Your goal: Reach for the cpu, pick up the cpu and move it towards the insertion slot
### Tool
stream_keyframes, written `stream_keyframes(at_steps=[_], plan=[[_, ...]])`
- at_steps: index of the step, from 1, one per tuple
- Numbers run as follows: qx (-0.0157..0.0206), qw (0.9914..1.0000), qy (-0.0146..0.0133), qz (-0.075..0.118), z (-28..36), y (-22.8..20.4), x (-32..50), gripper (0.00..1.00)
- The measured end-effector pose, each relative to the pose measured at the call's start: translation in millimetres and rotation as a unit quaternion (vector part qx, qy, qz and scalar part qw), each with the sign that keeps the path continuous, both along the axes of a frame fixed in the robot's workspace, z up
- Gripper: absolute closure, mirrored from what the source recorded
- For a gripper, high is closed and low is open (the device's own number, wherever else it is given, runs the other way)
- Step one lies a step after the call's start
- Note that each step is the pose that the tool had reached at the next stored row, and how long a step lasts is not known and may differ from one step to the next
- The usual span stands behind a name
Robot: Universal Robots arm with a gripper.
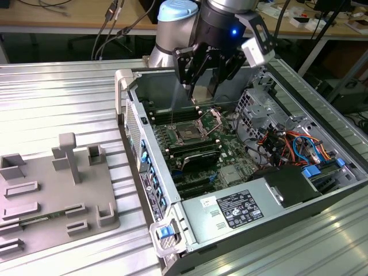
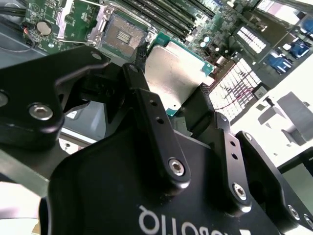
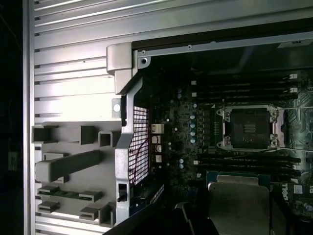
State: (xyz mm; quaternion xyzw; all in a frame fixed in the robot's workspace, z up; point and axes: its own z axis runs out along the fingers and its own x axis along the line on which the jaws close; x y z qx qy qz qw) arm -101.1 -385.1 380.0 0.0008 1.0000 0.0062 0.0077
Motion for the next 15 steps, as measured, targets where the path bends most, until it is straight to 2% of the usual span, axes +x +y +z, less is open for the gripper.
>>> stream_keyframes(at_steps=[8, 11, 15], plan=[[-0.0001, 1.0, 0.0, 0.002, 0.0, 14.8, 9.0, 0.45], [-0.0001, 1.0, 0.0001, 0.002, 0.0, 20.8, 15.2, 0.45], [-0.0001, 0.99999, 0.0, 0.003, 0.0, 26.4, 21.2, 0.45]])
